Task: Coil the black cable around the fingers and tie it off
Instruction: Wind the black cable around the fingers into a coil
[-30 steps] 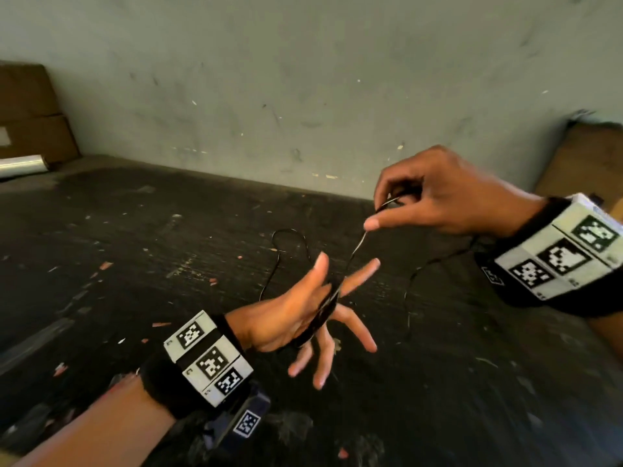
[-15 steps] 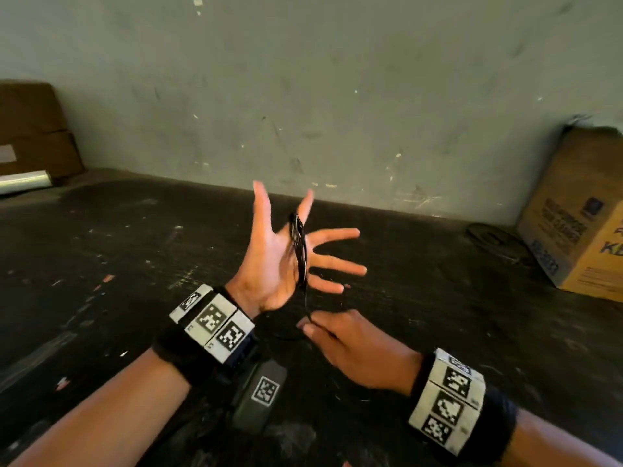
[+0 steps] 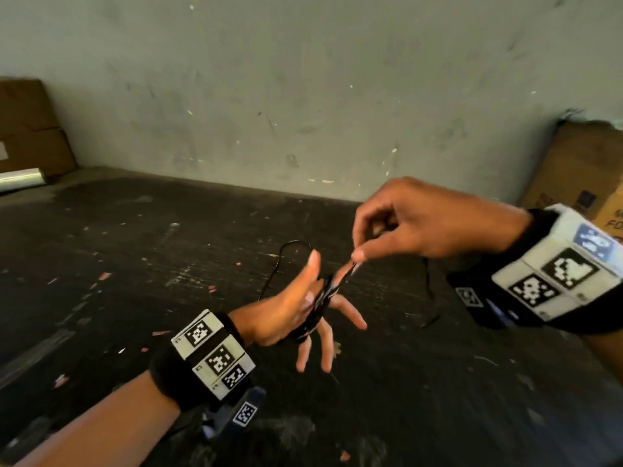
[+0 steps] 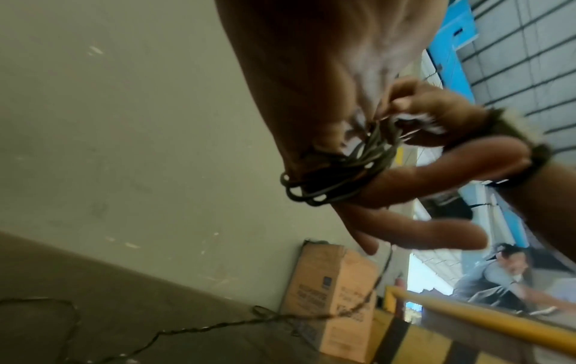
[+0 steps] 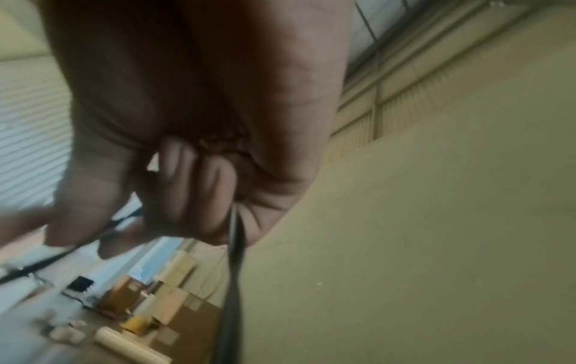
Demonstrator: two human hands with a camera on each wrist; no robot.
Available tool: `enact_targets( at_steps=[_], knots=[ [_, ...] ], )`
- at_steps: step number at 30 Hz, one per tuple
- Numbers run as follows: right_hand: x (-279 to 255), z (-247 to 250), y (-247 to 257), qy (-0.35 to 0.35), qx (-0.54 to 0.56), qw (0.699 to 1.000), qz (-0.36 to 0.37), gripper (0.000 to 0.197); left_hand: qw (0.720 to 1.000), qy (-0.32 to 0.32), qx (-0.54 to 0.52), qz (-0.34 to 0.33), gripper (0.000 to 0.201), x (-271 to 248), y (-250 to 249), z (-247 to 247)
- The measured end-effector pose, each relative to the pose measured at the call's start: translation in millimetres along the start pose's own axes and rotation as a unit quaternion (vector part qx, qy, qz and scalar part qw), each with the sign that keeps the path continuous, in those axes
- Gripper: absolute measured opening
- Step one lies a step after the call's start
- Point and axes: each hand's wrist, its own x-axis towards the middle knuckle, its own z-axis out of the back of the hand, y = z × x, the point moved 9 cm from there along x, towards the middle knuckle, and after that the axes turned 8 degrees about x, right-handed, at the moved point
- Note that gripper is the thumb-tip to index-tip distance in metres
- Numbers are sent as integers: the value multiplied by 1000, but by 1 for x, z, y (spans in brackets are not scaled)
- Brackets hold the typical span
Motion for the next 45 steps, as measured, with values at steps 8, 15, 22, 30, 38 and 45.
enact_targets(
  at_steps=[8, 15, 22, 30, 38, 45],
  knots=[
    [5, 15, -47, -82, 91, 992, 30, 37, 986, 122, -102, -53, 105, -15, -40, -32],
    [2, -69, -77, -118, 165, 979, 4, 27, 951, 85, -259, -147, 109, -8, -77, -11],
    [2, -128, -26, -20, 150, 988, 1, 22, 954, -146, -218, -143, 101, 1, -71, 56],
    [-10, -77, 8, -5, 53, 998, 25, 19, 973, -217, -46, -67, 99, -2, -32, 58],
    [-6, 10, 15, 9, -40, 999, 24, 11, 997, -61, 36, 33, 104, 2, 4, 4],
    [9, 35, -39, -92, -13, 995, 47, 38, 998, 58, -38, -1, 95, -14, -23, -28]
  ],
)
